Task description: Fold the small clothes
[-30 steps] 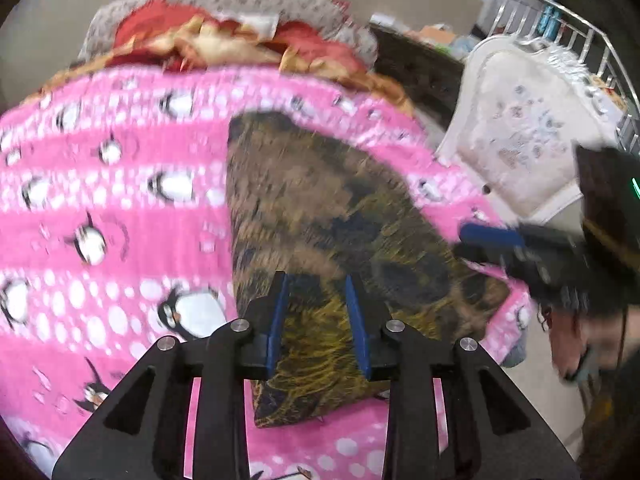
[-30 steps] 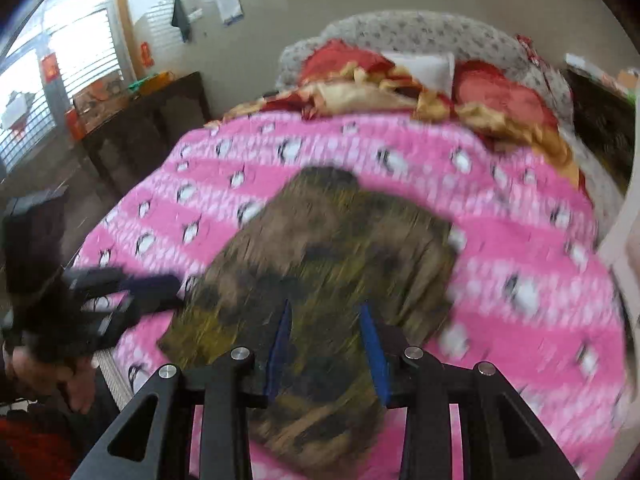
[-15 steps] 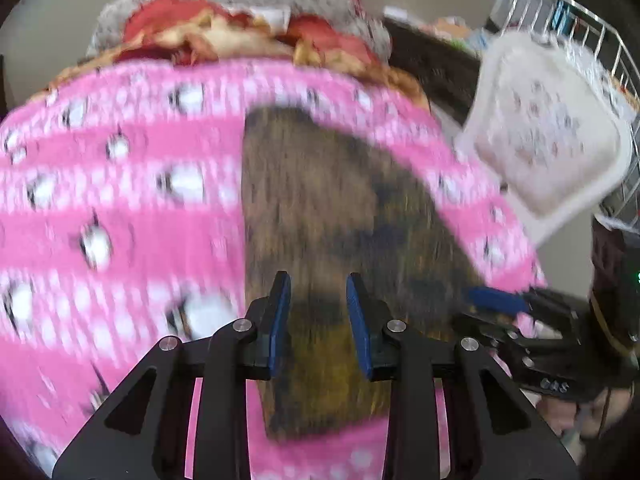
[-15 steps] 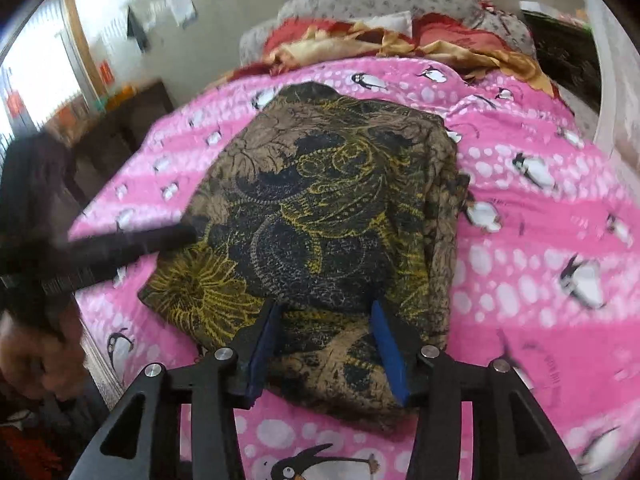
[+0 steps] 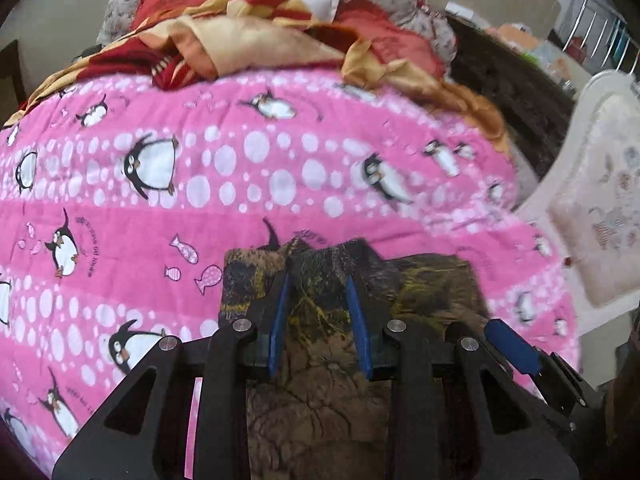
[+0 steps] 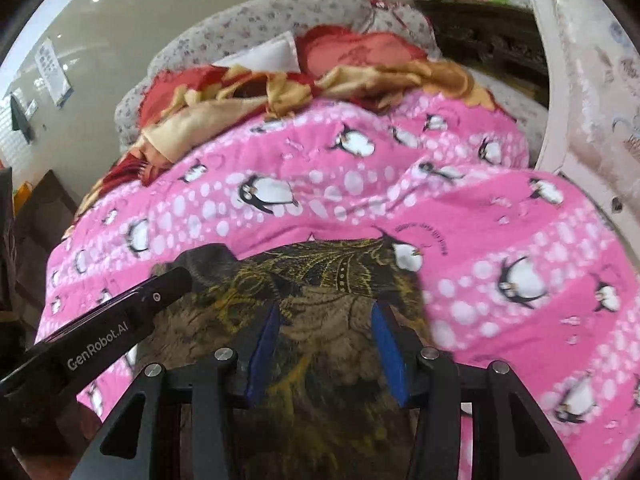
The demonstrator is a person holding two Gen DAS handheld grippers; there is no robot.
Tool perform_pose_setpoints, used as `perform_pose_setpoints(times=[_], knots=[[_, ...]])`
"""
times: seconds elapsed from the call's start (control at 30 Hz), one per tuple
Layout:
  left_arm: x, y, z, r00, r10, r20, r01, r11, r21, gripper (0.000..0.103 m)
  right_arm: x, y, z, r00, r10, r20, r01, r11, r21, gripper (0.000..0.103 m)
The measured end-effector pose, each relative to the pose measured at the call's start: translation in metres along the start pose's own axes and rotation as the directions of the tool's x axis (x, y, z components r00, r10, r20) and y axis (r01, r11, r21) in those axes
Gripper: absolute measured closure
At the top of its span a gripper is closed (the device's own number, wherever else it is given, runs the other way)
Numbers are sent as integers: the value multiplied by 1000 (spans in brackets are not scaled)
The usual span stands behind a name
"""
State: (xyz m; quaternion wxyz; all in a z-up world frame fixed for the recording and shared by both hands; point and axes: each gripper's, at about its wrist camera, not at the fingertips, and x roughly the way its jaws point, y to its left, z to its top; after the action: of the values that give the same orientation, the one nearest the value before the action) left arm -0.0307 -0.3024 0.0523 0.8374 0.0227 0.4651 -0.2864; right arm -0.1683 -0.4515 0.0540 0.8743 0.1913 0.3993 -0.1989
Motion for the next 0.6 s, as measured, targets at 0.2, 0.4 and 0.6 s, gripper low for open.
perform_pose_setpoints(times=[0.2, 0.4, 0.6], knots=[[13, -7, -20, 995, 35, 96, -41, 997, 60, 74, 25, -20, -15, 997, 70, -19, -70, 997, 26, 54], [21, 1, -16, 995, -2, 95, -1, 1000, 29, 72, 30, -18, -15, 994, 111, -23, -111, 994, 23, 40], [22, 2, -14, 995, -23, 94, 22, 1000, 18, 72, 30, -17, -14, 992, 125, -24, -125, 992, 24, 37]])
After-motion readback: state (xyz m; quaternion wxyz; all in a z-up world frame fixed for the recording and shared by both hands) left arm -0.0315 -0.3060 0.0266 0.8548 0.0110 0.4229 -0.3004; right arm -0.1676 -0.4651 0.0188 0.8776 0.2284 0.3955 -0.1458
